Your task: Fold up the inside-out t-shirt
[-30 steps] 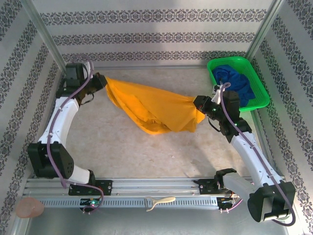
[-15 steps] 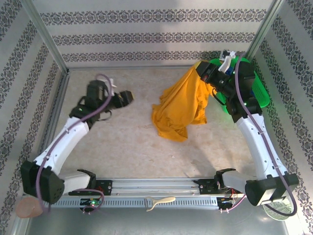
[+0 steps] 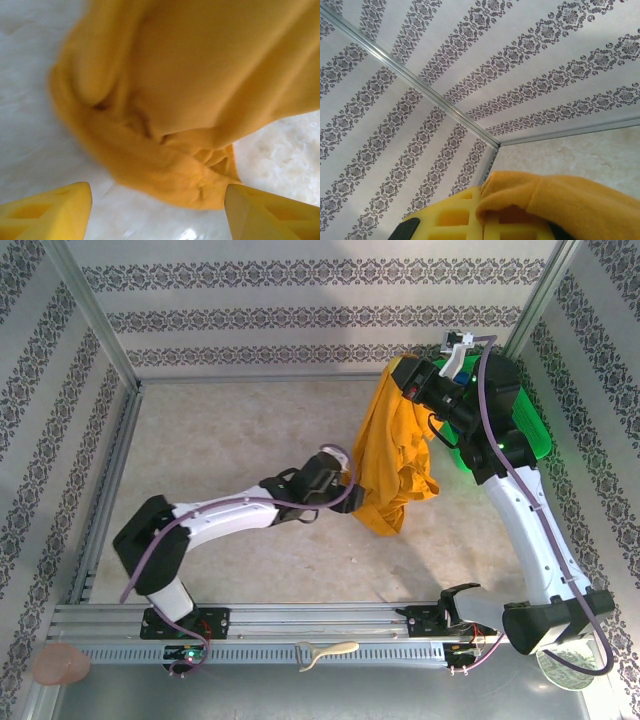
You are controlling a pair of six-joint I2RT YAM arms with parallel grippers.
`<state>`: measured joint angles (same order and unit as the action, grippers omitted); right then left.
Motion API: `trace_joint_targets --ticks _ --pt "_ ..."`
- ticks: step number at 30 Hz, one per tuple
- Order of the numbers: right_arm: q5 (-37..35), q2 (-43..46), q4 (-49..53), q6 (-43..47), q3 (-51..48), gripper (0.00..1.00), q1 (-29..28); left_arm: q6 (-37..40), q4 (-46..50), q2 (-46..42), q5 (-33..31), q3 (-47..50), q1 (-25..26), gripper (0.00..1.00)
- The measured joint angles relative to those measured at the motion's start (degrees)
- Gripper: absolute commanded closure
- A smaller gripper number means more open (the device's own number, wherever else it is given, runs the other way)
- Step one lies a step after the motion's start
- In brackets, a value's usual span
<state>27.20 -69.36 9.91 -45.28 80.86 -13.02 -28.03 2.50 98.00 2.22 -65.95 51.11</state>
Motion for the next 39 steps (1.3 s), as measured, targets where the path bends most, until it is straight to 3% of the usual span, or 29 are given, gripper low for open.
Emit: trace_joint_targets --ticks 7,15,16,17,20,21,23,27,31,35,39 --pt "-0.87 0.37 1.05 0.24 0.24 1.0 -0.2 2.16 -7.98 6.84 -1.64 -5.18 4.48 0.25" --pt "-1.07 1.18 1.38 0.26 0.31 1.0 -1.14 1.84 -11.15 12.83 -8.59 -10.71 5.05 0.23" --pt "-1.22 1.36 1.46 0.26 0.31 1.0 -1.14 1.57 -11.17 13.62 -10.16 -11.72 5.03 0.27" --pt "-1.31 1.51 1.49 0.26 0.31 1.0 -1.27 0.96 -11.17 14.21 -11.8 -12.57 5.03 0.38" --pt "-1.53 1.81 1.51 0.26 0.31 1.0 -1.49 0.09 -11.13 15.17 -15.32 -14.08 4.83 0.87" --pt "-1.66 1.84 1.53 0.26 0.33 1.0 -1.49 0.02 -11.1 15.15 -15.65 -14.1 4.59 0.98" --pt "-1.75 1.84 1.9 0.24 0.52 1.0 -1.09 0.07 -11.1 14.78 -15.37 -13.92 3.89 1.0" --pt "-1.29 1.75 1.99 0.0 0.66 1.0 2.51 0.9 -8.85 8.46 -6.19 -9.35 -0.42 1.0" --pt "-0.79 1.01 1.42 -0.92 0.74 1.0 6.56 2.38 -2.27 -2.12 8.41 -8.63 -8.31 1.0" --pt "-0.79 0.35 0.66 -1.14 0.57 1.0 8.17 4.68 7.02 -10.4 24.2 -15.21 -15.76 1.0" --pt "-1.22 1.27 -2.25 -1.14 -3.87 1.0 8.15 7.76 15.32 -12.98 36.09 -24.44 -18.64 1.0"
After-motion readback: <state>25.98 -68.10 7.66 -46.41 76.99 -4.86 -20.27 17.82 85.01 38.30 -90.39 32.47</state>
